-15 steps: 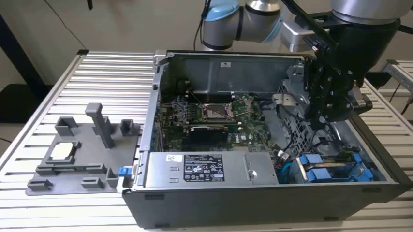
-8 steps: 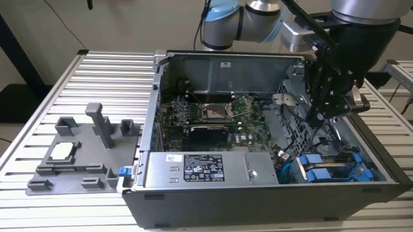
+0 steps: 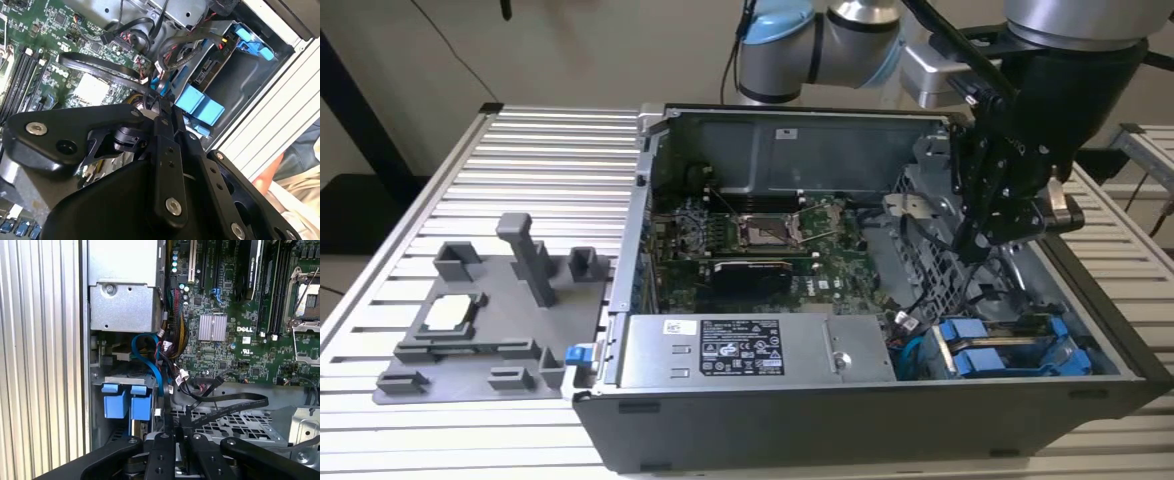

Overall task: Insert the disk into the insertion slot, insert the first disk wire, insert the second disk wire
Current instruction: 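Insert the first disk wire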

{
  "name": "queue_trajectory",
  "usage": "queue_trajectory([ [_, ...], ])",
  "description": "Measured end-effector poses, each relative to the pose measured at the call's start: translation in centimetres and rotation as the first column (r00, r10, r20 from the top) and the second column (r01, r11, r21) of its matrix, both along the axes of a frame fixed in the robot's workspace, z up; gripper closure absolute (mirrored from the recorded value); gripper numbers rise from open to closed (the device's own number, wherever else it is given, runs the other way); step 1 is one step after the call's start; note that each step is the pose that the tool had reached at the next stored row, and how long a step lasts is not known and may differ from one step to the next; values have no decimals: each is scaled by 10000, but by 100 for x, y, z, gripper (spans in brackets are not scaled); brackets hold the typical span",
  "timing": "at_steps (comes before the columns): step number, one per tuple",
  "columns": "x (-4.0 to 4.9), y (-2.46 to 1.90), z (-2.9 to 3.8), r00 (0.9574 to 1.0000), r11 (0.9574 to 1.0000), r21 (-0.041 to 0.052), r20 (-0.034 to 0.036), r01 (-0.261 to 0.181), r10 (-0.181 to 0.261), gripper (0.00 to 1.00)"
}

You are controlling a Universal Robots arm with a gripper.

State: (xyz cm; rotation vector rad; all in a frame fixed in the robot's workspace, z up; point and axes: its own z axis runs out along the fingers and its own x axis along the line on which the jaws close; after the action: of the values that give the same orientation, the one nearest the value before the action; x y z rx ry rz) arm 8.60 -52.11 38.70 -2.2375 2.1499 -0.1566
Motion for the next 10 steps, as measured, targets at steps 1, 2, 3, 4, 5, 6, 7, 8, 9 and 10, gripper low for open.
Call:
queue_trajectory([
  [1, 0, 0, 0, 10000, 10000, 0, 0, 0, 0, 84],
  [2, 0, 0, 0, 10000, 10000, -1, 0, 0, 0, 84],
  [3, 0, 0, 0, 10000, 10000, -1, 0, 0, 0, 84],
  [4, 0, 0, 0, 10000, 10000, -1, 0, 0, 0, 84],
  [5, 0, 0, 0, 10000, 10000, -1, 0, 0, 0, 84],
  [6, 0, 0, 0, 10000, 10000, -1, 0, 0, 0, 84],
  [7, 0, -2, 1, 10000, 10000, -1, -2, 0, 0, 84],
  [8, 3, -6, 0, 10000, 10000, -3, -18, 0, 0, 84],
  [9, 13, -21, -1, 10000, 10000, -2, -69, 0, -1, 84],
  [10, 26, -38, -3, 9999, 10000, 0, -130, 1, -1, 84],
])
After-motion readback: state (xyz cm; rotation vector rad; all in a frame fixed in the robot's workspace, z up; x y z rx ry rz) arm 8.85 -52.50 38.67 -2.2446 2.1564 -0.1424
